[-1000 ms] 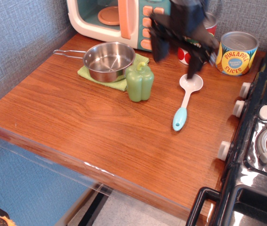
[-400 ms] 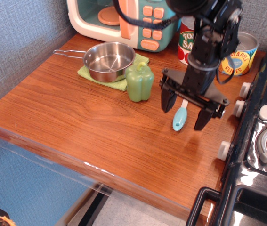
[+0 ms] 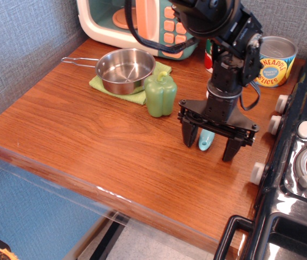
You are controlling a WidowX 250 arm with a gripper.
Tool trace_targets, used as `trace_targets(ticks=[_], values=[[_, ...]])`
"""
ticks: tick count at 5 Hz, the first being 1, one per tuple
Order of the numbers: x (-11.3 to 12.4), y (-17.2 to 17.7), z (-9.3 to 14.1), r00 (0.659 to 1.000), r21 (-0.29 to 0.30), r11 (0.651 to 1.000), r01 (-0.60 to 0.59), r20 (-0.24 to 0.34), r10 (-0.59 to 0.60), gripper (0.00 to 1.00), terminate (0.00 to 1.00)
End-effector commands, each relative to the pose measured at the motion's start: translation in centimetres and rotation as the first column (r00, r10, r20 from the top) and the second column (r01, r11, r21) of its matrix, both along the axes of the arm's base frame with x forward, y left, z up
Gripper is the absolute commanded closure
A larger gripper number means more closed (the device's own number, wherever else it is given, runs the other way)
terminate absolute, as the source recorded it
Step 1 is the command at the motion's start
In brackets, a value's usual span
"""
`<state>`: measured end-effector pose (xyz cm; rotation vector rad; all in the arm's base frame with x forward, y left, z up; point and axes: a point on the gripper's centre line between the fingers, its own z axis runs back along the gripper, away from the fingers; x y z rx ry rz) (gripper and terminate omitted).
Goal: Put the spoon on the left bottom corner of the table.
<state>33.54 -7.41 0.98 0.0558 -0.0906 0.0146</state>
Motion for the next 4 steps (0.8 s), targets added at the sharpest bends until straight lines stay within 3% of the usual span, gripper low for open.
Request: trace_targets(ticks=[1,2,3,4], values=[[1.06,1.61,1.14,0.996,-0.025,0.998,-0.060,0.058,0.062,0.00,0.00],[1.36,1.95,1.16,0.995,-0.027,0.997,-0.076,0.057,0.078,0.00,0.00],[1.10,2.16,0.91,0.996,-0.006,0.997,-0.075,0.044,0.075,1.00,0.00],[0.96,1.95,0.97,0.998,-0.004,0.998,-0.060,0.036,0.061,1.00,0.00]])
